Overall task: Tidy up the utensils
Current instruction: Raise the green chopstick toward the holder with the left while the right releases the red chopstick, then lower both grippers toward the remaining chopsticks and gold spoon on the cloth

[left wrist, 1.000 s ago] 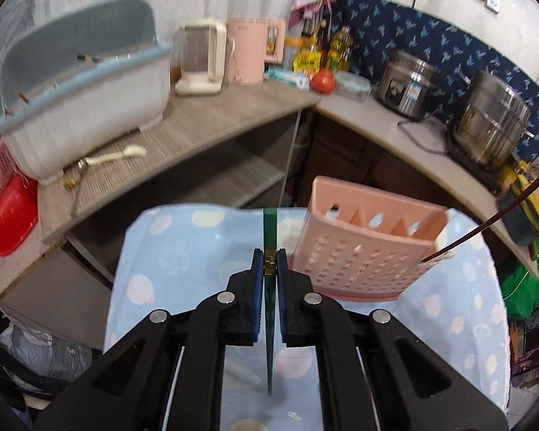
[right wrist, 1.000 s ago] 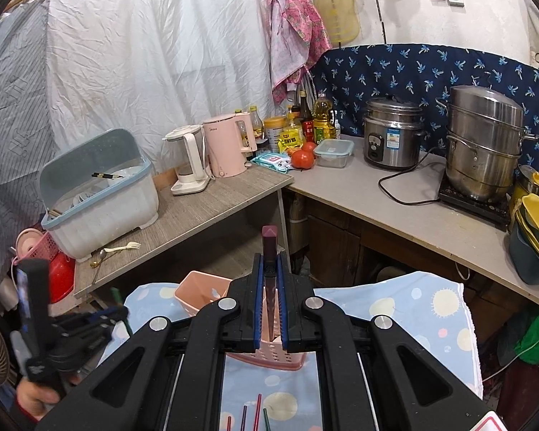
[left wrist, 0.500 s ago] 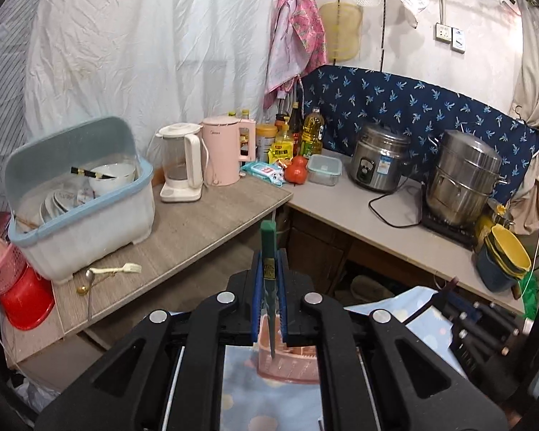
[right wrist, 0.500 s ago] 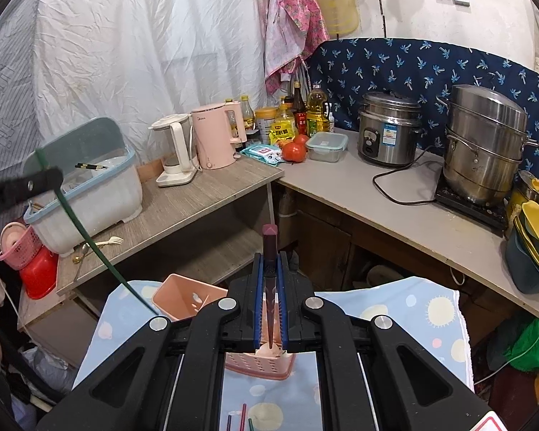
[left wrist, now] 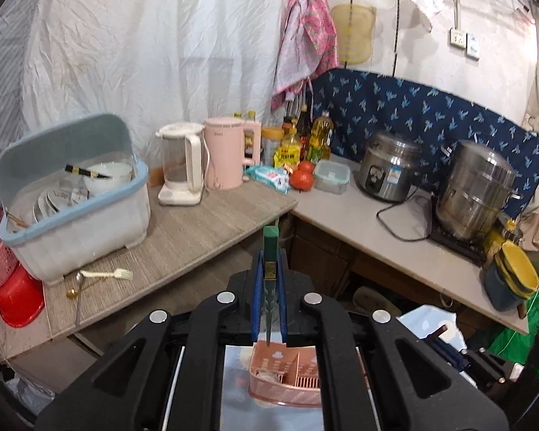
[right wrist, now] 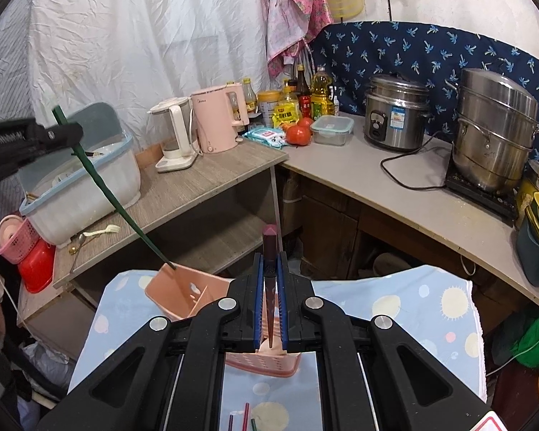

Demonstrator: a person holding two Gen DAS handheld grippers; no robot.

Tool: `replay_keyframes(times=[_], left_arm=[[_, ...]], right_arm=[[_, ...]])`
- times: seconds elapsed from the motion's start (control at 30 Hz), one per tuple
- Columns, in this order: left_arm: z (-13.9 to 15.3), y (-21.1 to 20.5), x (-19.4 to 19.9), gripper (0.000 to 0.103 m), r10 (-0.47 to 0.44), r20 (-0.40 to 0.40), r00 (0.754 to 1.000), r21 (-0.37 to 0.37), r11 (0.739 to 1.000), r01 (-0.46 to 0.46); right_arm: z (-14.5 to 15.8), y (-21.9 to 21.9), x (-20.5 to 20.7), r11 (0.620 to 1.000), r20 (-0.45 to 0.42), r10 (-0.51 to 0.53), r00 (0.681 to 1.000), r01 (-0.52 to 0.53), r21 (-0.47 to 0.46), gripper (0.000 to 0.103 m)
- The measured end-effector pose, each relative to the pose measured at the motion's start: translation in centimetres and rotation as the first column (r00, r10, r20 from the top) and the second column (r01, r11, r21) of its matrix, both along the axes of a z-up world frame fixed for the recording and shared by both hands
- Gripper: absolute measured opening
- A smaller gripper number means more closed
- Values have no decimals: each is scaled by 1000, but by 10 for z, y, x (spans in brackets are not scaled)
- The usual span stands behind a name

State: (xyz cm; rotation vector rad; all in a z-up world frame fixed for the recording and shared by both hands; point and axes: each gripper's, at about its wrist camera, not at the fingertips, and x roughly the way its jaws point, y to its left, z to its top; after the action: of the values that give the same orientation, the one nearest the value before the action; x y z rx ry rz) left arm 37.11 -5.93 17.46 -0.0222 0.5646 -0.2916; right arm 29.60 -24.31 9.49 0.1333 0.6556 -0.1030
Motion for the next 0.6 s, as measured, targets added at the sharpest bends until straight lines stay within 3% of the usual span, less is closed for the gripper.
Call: replay_keyframes(times=[0.27,0.33,0.4,0.43,0.6], left_arm=[[-41,-1,-2,8,5,-81,997,22,1000,-4],[-44,2,-5,15,10,-85,996,23,1000,-8],[-46,4,-11,32,16,-81,997,27,1000,-13],[-46,5,-14,34,19,-75,997,31,999,-17],[-50,11,-31,35,27,-61,998,54,998,-23]], right_arm=[[-10,3,1,1000,-25,7,1000,-7,1,8],[-9,3,-2,1000,-22,3,1000,-3,4,15],[-6,4,-6,1000,-9,-1,1000,1,5,22],[-5,5,-9,1000,-4,-2,1000,2,5,27],[3,8,-22,1000,14,-1,1000,1,5,29]])
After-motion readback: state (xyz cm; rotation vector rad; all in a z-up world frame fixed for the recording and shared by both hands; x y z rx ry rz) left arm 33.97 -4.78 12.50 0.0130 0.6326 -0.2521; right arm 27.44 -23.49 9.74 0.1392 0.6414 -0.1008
